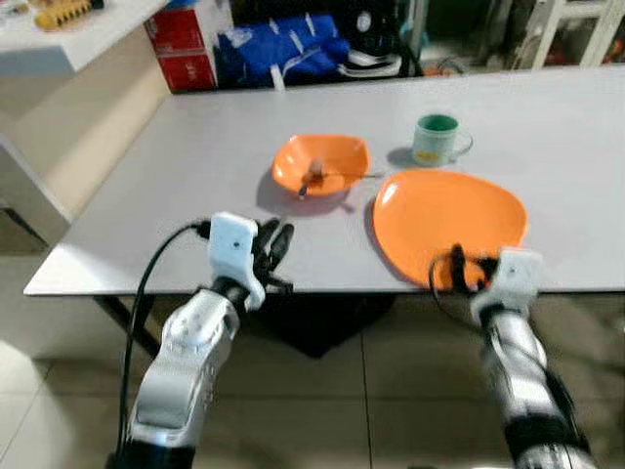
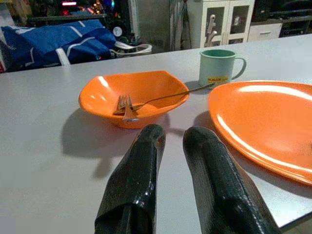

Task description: Setting the table

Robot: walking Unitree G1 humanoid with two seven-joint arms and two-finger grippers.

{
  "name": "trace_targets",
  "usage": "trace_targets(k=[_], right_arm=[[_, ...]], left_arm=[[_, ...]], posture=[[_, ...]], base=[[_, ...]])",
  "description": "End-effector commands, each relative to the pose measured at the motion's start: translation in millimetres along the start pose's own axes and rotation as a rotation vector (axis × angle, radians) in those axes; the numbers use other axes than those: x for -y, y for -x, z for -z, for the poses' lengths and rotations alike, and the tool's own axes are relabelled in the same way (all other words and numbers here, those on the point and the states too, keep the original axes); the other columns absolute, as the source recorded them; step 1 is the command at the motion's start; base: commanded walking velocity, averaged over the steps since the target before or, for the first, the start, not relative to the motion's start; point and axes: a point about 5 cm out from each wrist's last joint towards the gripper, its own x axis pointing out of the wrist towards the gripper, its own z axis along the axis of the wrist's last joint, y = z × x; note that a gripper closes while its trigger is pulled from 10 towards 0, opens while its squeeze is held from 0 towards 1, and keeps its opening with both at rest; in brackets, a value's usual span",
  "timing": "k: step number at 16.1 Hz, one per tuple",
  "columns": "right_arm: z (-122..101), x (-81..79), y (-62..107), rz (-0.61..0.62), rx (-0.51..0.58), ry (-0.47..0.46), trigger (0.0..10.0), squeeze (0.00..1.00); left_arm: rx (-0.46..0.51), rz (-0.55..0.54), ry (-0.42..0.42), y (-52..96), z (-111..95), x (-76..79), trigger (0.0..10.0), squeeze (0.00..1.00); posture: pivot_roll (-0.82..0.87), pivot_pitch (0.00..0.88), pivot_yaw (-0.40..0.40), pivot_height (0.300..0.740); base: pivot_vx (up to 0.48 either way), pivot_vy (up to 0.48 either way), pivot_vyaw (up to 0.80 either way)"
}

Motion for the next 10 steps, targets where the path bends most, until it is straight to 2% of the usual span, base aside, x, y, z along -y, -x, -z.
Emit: trace_targets(k=[1, 5, 6, 8, 10], right_arm=[[12, -6.0, 10.2, -0.042, -0.061, 0.05, 10.0, 0.0], [7, -9.9, 18.5, -0.075, -0.042, 0.076, 10.0, 0.0], [4, -7.2, 28.6, -0.09, -0.042, 0.089, 10.0, 0.0], [5, -4.8, 36.4, -0.093, -0.051, 0.096, 10.0, 0.0], [4, -6.7, 37.3, -0.095, -0.054, 0.099, 10.0, 0.0]], left_arm=[[-0.006, 0.001, 0.0, -1.6, 1, -1.2, 10.0, 0.0], [-0.004, 0.007, -0.003, -2.8, 0, -1.4, 10.0, 0.0], [-0.007, 0.005, -0.006, -1.9, 1, -2.7, 10.0, 0.0], [-0.007, 0.005, -0.009, -1.5, 1, -2.9, 10.0, 0.0], [-0.007, 0.003, -0.007, -2.0, 1, -3.3, 10.0, 0.0]], posture=[[-0.27, 0.0, 0.138, 0.74], [-0.27, 0.0, 0.138, 0.74], [-0.27, 0.0, 0.139, 0.74], [-0.27, 0.0, 0.138, 0.74], [-0.27, 0.0, 0.138, 0.74]], base=[[0.0, 0.0, 0.0], [0.0, 0.0, 0.0], [0.0, 0.0, 0.0], [0.0, 0.0, 0.0], [0.0, 0.0, 0.0]])
